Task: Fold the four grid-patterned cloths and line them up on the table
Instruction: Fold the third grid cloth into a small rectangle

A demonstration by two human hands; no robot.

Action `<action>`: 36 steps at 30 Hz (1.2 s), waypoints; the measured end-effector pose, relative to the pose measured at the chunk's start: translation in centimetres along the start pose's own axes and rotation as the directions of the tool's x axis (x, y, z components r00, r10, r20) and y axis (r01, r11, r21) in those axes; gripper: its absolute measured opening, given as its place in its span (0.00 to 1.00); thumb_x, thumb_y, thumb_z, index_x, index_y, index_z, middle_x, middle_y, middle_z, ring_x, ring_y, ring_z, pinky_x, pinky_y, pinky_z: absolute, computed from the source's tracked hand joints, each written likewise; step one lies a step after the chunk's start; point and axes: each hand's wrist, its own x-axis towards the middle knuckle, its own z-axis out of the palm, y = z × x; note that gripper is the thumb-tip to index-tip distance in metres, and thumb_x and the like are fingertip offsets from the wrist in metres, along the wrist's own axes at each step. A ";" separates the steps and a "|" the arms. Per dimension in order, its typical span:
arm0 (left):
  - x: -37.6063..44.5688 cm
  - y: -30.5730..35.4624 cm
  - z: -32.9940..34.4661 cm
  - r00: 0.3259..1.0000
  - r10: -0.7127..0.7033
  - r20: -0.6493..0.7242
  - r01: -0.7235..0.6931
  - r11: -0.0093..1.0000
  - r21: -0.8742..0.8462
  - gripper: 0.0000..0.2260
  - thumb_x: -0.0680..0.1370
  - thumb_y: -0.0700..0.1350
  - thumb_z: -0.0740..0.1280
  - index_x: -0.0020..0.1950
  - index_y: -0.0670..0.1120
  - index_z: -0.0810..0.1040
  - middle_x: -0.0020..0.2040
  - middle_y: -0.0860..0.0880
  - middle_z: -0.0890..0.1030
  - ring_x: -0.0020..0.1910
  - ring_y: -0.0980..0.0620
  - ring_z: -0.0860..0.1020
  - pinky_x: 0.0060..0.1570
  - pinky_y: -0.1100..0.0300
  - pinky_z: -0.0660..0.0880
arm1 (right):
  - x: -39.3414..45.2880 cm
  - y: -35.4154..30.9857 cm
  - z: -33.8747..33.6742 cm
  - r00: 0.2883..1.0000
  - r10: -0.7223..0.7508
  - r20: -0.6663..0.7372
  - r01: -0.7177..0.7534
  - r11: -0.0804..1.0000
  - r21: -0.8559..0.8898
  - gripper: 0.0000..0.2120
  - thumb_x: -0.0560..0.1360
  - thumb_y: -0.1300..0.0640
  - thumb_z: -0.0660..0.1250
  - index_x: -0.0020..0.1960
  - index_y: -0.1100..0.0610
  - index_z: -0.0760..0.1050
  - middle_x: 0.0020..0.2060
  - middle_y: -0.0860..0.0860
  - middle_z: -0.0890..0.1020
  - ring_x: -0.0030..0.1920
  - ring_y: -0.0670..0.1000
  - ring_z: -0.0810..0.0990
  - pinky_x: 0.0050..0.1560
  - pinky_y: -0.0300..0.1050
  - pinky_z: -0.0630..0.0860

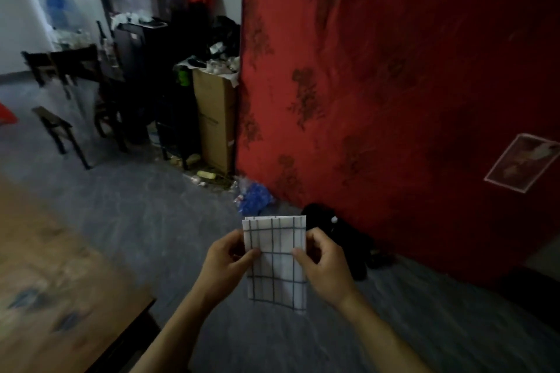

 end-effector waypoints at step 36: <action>42.2 -8.6 -19.2 0.422 -0.162 -0.892 0.390 0.921 0.017 0.06 0.75 0.40 0.71 0.40 0.45 0.76 0.35 0.48 0.79 0.33 0.53 0.78 0.35 0.53 0.78 | 62.0 3.9 25.8 0.648 -0.233 0.725 0.106 0.970 0.217 0.03 0.75 0.56 0.71 0.44 0.50 0.78 0.39 0.49 0.83 0.42 0.47 0.82 0.44 0.45 0.81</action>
